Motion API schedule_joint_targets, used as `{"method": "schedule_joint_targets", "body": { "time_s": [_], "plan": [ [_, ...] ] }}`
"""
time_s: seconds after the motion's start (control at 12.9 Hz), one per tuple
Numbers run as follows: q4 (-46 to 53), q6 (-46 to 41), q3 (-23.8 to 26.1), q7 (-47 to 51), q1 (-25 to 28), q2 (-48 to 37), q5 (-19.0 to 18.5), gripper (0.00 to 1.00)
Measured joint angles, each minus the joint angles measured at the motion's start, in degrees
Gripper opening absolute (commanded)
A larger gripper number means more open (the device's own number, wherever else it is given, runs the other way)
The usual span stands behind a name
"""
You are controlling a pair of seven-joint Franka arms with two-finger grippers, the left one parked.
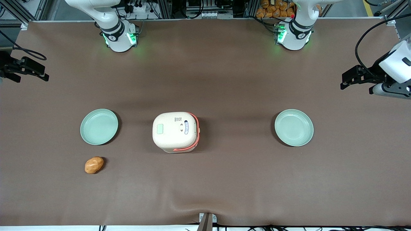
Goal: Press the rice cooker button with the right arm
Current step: 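Raise the right arm from its rest pose toward the rice cooker, then move the closed right gripper over the rice cooker's green button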
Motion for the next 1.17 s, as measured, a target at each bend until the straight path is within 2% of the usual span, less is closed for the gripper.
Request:
{"method": "schedule_joint_targets", "body": {
  "time_s": [0.62,0.78,1.01,1.17],
  "plan": [
    [-0.29,0.12,0.67,-0.62,0.95,0.97,0.02,1.0],
    [-0.47,1.54,0.89,-0.88,2.25,2.59,0.22,0.84],
    [-0.64,6.74,1.09,1.79,8.35,6.08,0.33,0.61],
    [-0.69,9.82,1.24,6.83,13.21,8.74,0.32,0.58]
  ]
}}
